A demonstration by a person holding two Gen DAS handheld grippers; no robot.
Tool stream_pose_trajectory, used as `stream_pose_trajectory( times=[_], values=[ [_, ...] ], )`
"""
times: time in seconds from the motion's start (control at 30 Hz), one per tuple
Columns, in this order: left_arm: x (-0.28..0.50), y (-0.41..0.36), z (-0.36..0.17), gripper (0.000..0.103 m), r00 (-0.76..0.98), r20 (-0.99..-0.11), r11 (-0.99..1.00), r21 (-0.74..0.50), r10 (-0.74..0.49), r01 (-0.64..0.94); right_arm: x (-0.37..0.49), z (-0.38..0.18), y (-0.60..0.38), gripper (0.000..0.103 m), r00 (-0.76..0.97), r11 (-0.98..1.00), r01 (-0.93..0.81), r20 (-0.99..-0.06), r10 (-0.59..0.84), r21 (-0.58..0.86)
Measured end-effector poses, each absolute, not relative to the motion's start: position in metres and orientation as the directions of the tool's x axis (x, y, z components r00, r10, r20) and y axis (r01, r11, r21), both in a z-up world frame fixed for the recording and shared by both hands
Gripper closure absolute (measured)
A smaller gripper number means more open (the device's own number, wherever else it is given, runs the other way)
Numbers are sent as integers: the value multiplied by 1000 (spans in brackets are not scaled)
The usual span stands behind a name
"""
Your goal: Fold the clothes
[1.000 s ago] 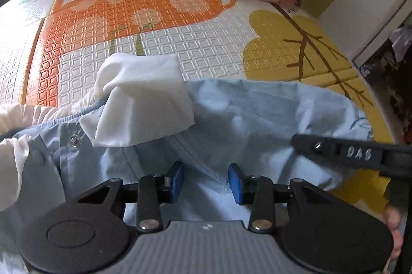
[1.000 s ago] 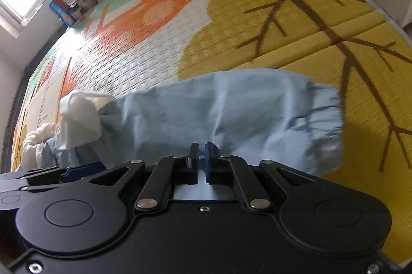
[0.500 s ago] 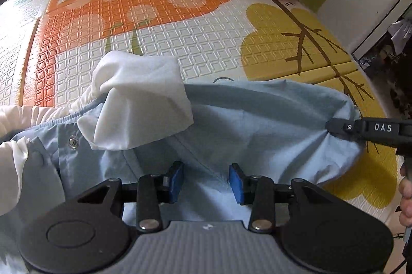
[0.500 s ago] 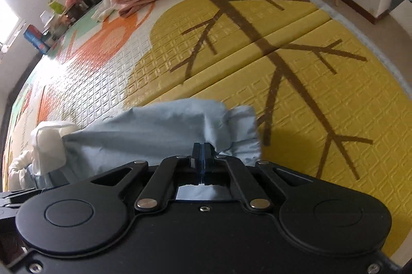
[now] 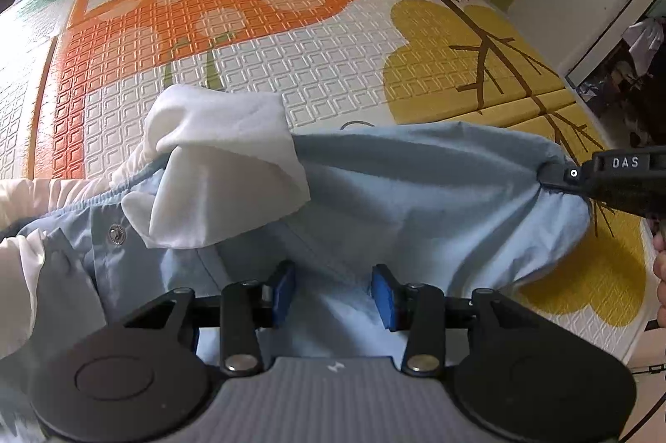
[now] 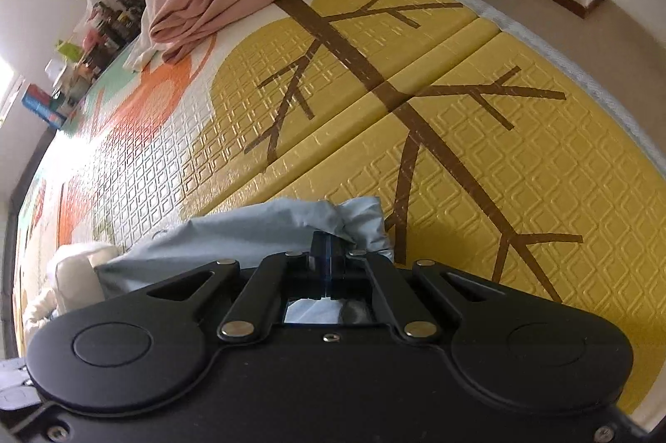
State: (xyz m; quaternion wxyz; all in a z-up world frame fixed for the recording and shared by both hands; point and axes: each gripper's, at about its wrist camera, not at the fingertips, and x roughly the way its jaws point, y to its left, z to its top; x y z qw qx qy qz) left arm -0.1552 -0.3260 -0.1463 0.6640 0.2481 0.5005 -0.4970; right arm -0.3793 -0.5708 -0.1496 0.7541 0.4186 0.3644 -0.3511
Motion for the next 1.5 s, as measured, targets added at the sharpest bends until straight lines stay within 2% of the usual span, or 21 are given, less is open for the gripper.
stream_pose_trajectory(
  times=[0.17, 0.27, 0.33, 0.53, 0.83, 1.07, 1.3, 1.43, 1.5],
  values=[
    [-158, -328, -145, 46, -12, -909, 366, -180, -416, 913, -379, -147, -570, 103, 488, 381, 840, -845, -219, 386],
    [-160, -328, -144, 43, -5, -907, 367, -175, -421, 913, -381, -137, -565, 100, 514, 371, 830, -829, -220, 416],
    [-161, -328, -143, 43, -5, -905, 367, -177, -425, 913, -384, -128, -560, 96, 532, 366, 823, -815, -230, 434],
    [-153, -320, -130, 47, -51, -874, 371, -258, -484, 892, -394, -104, -539, 96, 583, 365, 796, -773, -251, 482],
    [-182, -304, -109, 47, -140, -835, 192, -280, -533, 940, -392, -94, -503, 95, 608, 406, 768, -763, -221, 495],
    [-205, -293, -120, 47, -197, -850, 123, -291, -488, 949, -375, -111, -477, 95, 589, 440, 760, -793, -157, 478],
    [-216, -282, -136, 46, -222, -869, 84, -286, -443, 954, -372, -138, -475, 95, 510, 425, 808, -845, -158, 408],
    [-222, -278, -141, 43, -237, -878, 46, -281, -415, 959, -373, -148, -478, 103, 478, 412, 831, -859, -185, 373],
    [-224, -277, -143, 42, -241, -881, 27, -275, -407, 961, -372, -149, -480, 103, 466, 416, 838, -860, -207, 354]
  ],
)
